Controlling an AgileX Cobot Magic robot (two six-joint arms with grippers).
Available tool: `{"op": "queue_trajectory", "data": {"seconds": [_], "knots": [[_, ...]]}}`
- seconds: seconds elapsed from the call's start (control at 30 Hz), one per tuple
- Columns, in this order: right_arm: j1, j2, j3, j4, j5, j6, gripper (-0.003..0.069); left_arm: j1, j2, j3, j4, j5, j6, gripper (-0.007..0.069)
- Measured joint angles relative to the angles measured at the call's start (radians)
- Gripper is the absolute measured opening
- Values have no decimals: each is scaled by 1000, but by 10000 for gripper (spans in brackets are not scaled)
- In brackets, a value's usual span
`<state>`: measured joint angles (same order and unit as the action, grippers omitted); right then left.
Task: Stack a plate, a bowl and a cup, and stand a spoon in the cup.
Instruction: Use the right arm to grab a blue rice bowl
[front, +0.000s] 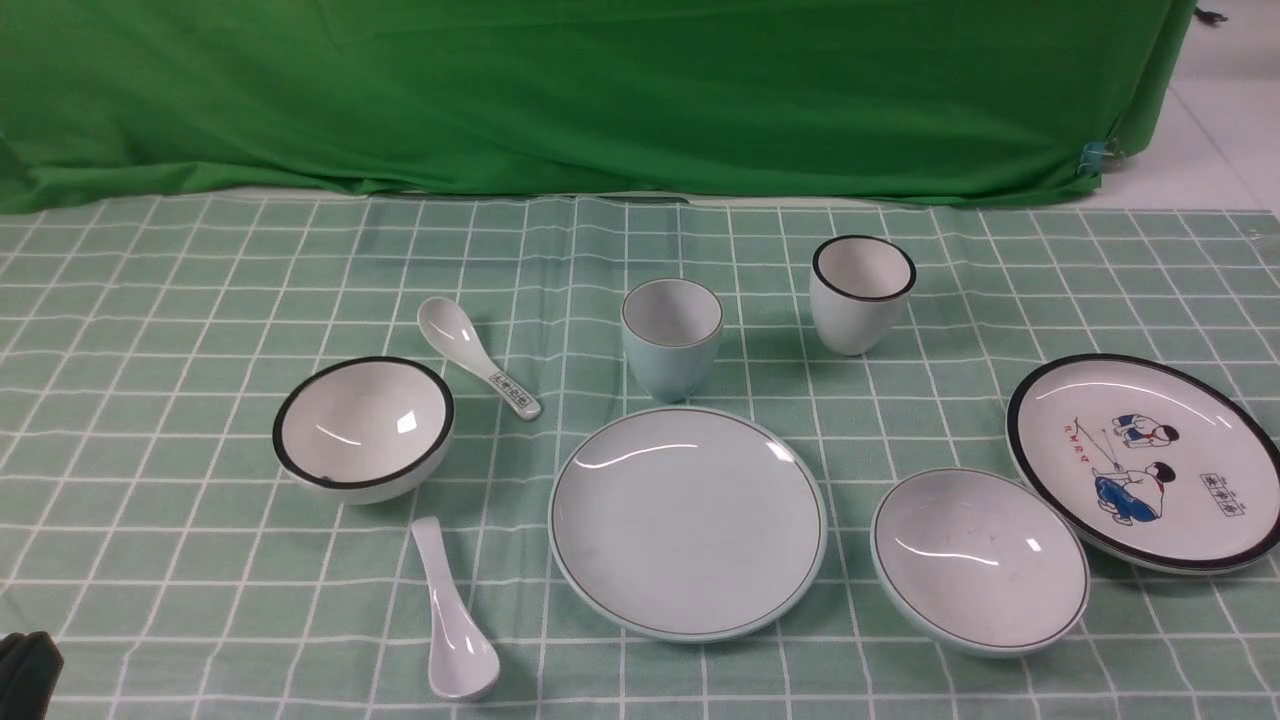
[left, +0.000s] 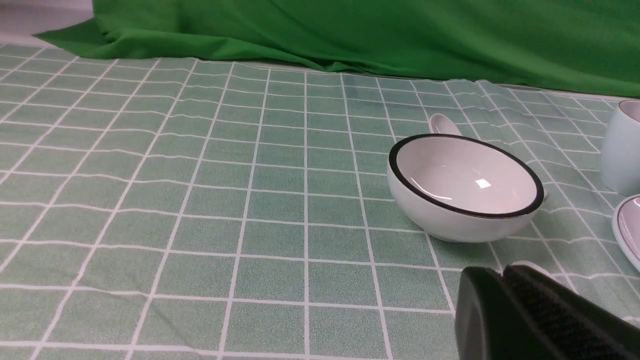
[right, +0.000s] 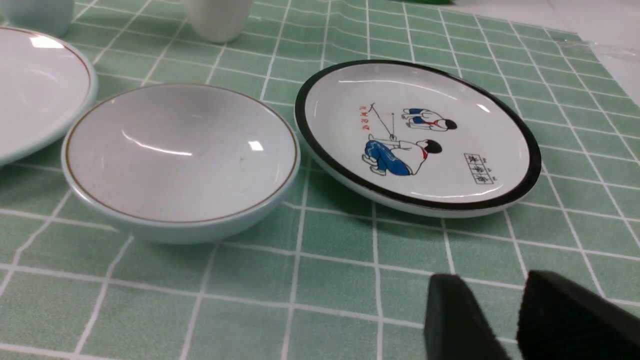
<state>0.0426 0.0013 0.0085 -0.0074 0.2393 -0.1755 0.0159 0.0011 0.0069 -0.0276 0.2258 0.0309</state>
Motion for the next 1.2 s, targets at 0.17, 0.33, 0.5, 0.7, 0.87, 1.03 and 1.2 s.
{"op": "queue_trajectory", "data": {"seconds": [0.17, 0.33, 0.5, 0.7, 0.87, 1.03, 1.2], "knots": [[0, 0, 0, 0, 0, 0, 242, 0, 0, 0, -14, -31, 0, 17], [0, 0, 0, 0, 0, 0, 242, 0, 0, 0, -319, -197, -85, 17], [0, 0, 0, 88, -102, 138, 242, 0, 0, 0, -420, -307, -148, 17], [0, 0, 0, 154, -380, 609, 239, 0, 0, -2, -365, -626, -309, 17], [-1, 0, 0, 156, -431, 646, 233, 0, 31, -166, -253, -567, -367, 17], [3, 4, -48, 156, -420, 658, 172, 1, 251, -551, -97, -53, -364, 17], [95, 252, -400, 144, 140, 406, 29, 1, 638, -800, -142, 460, -137, 17]]}}
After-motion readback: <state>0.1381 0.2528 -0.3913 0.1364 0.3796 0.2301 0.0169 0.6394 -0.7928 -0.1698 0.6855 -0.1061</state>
